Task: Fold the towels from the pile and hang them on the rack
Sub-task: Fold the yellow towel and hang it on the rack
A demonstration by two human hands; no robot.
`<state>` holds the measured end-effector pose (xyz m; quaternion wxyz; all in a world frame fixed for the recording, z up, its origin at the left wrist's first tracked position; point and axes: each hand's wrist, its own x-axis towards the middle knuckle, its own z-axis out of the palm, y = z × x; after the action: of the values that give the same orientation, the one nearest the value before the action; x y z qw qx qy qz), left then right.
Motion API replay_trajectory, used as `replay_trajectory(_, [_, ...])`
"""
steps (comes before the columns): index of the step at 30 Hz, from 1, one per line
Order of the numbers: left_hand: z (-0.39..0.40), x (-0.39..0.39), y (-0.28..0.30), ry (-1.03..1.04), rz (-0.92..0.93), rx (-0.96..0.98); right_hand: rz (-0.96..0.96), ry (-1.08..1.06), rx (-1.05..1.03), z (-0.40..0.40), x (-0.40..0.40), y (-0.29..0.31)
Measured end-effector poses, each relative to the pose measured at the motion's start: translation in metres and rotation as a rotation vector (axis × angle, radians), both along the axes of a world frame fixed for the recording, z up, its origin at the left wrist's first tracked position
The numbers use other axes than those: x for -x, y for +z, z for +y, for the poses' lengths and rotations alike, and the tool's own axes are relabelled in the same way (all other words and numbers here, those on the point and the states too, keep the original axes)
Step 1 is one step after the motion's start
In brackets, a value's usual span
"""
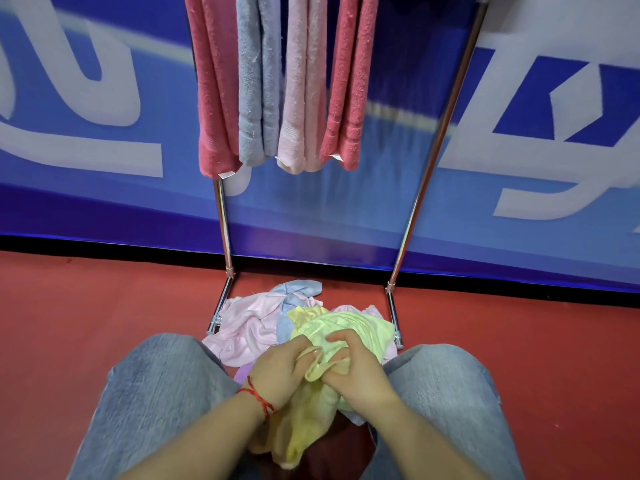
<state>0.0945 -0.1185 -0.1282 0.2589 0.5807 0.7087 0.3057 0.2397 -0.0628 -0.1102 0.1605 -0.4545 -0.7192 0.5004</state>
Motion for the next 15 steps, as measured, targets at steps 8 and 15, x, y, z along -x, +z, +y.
replay_trajectory(8, [0.007, 0.001, 0.0, 0.061, -0.047, 0.0, -0.163, 0.075, -0.137, 0.008, 0.006, -0.007])
replay_trajectory(15, [0.017, 0.005, -0.005, 0.201, 0.037, -0.062, -0.029, -0.086, -0.264, 0.015, 0.006, -0.006])
